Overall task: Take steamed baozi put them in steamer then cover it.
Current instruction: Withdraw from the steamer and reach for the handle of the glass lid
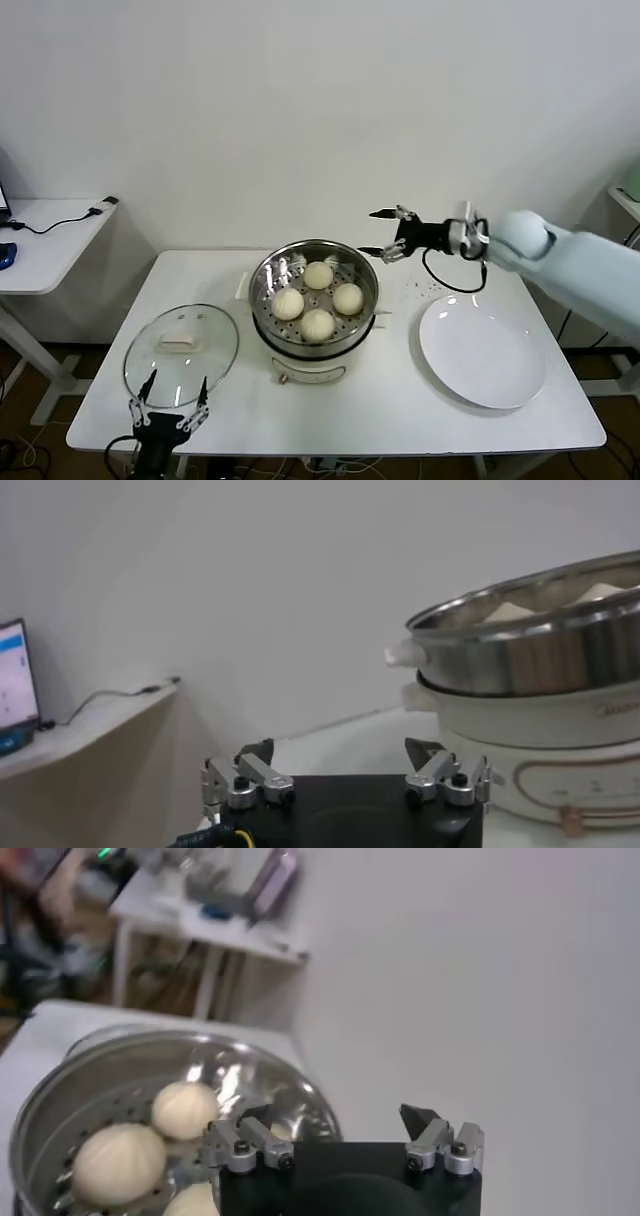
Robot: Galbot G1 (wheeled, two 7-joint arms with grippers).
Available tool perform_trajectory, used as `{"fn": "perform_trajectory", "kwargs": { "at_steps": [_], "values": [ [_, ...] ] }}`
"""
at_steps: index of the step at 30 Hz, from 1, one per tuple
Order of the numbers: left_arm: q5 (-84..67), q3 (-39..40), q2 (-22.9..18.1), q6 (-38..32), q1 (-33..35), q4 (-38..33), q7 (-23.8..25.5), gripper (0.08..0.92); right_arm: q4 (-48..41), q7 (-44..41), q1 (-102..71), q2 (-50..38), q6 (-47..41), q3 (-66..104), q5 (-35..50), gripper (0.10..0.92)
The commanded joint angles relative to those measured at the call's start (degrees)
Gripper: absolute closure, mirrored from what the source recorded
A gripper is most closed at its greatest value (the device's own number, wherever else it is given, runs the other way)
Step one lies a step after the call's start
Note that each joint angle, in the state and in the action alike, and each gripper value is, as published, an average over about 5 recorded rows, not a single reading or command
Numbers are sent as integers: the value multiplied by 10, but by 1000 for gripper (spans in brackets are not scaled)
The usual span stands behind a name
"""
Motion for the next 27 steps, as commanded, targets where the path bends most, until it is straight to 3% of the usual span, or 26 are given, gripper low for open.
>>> {"fn": "perform_trajectory", "kwargs": {
  "at_steps": [1,9,15,20,27],
  "values": [
    [112,-11,2,28,-4,-31,4,177,94,93,-537,-46,24,539,-28,203],
    [508,-34,15,32,-27,-29,-30,177,122,91,-745,75,-5,760,-73,203],
    [769,-20,54,46,-58,12,-52,177,128,86,-818,147,-23,835,-102,203],
    [832,5,81,52,-115,98,-74,177,111,85,-848,181,-22,854,-131,203],
    [848,0,78,31,-200,232,-136,177,98,82,-866,203,-16,867,-164,203]
  ]
}}
